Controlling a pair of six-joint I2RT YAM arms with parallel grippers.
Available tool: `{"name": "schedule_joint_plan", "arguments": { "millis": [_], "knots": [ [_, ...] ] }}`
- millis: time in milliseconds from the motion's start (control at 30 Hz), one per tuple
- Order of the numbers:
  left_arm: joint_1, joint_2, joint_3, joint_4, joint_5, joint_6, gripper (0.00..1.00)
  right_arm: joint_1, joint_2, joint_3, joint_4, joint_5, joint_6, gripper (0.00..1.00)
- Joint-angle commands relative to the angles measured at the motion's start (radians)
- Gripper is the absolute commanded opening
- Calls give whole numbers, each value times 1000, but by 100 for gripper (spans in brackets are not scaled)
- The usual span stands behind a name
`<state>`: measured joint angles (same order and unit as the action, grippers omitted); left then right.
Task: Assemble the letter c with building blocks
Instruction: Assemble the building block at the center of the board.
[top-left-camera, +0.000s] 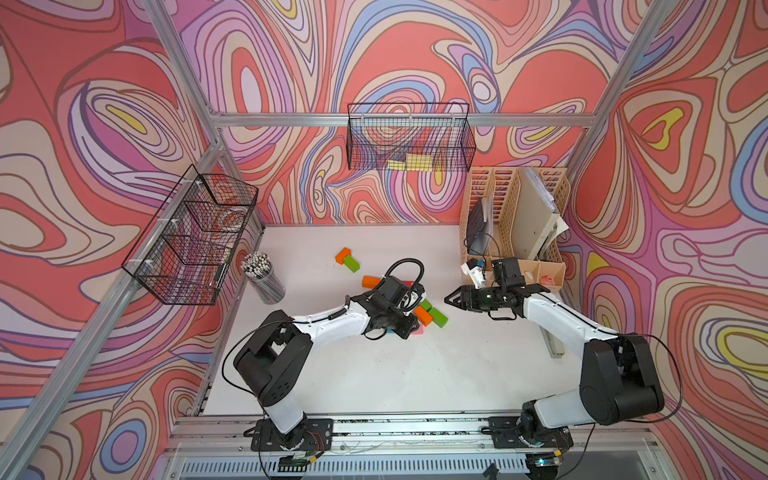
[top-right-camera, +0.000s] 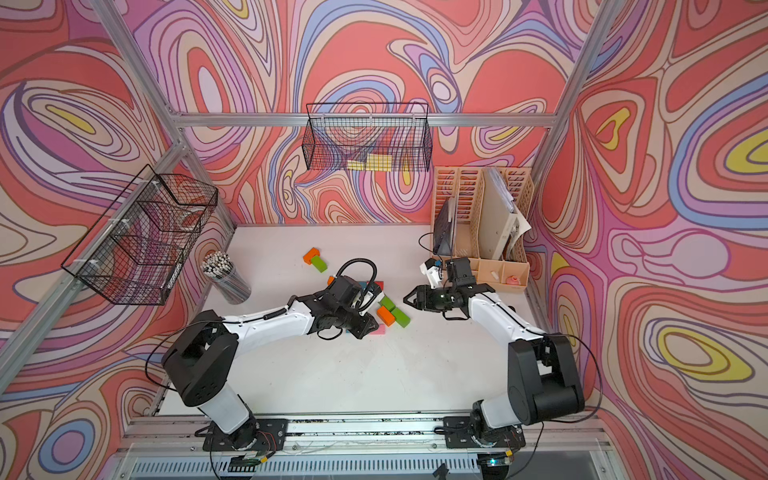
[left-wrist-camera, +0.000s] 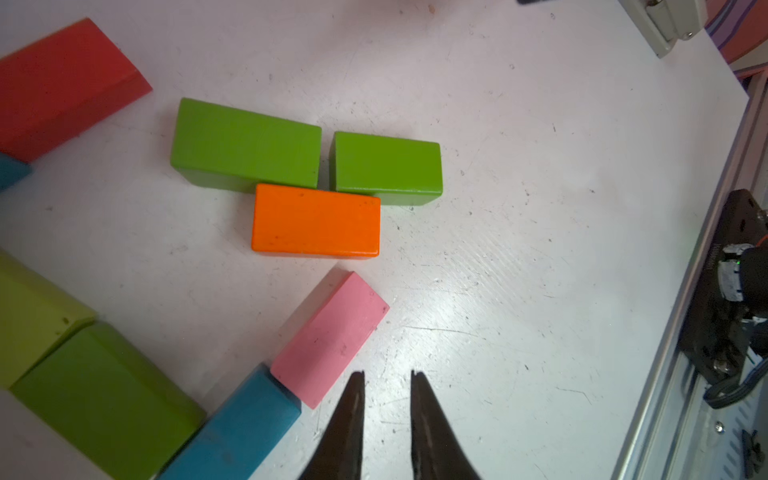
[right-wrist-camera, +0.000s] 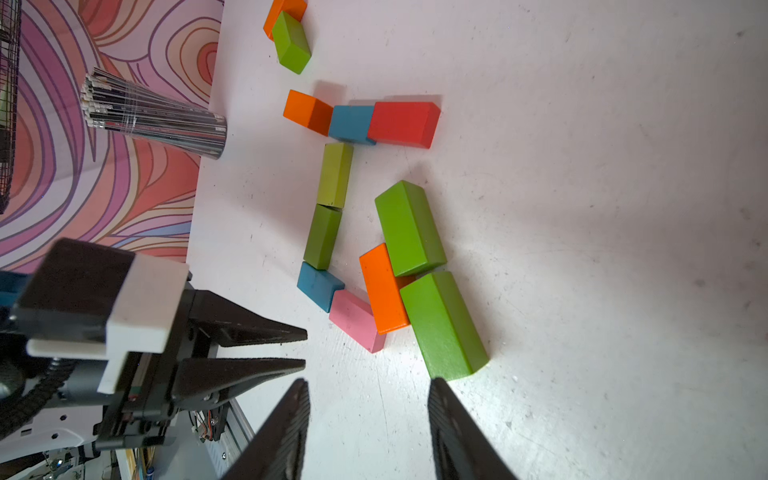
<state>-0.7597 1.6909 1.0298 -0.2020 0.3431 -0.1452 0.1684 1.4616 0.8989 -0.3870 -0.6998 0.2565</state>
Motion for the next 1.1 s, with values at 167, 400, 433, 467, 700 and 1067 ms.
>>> {"name": "schedule_joint_plan", "arguments": {
  "millis": [167,400,433,467,700,1067],
  "knots": [
    [-26,41,41,-106,17,-59,19,-7,-12,-14,16,2,0,50],
    [-28,69,49,-131,21,-78,18,-7,-14,-14,16,4,1,50],
    [-28,73,50,-131,21,-83,18,-7,-15,-15,16,4,1,50],
    [-30,76,52,-133,23,-85,17,-7,-14,-15,16,6,1,50],
    [-29,114,80,-135,22,-99,17,-7,-17,-17,16,6,0,50],
    [-30,154,105,-147,-17,-141,15,-7,-21,-20,17,6,4,50]
  ]
}}
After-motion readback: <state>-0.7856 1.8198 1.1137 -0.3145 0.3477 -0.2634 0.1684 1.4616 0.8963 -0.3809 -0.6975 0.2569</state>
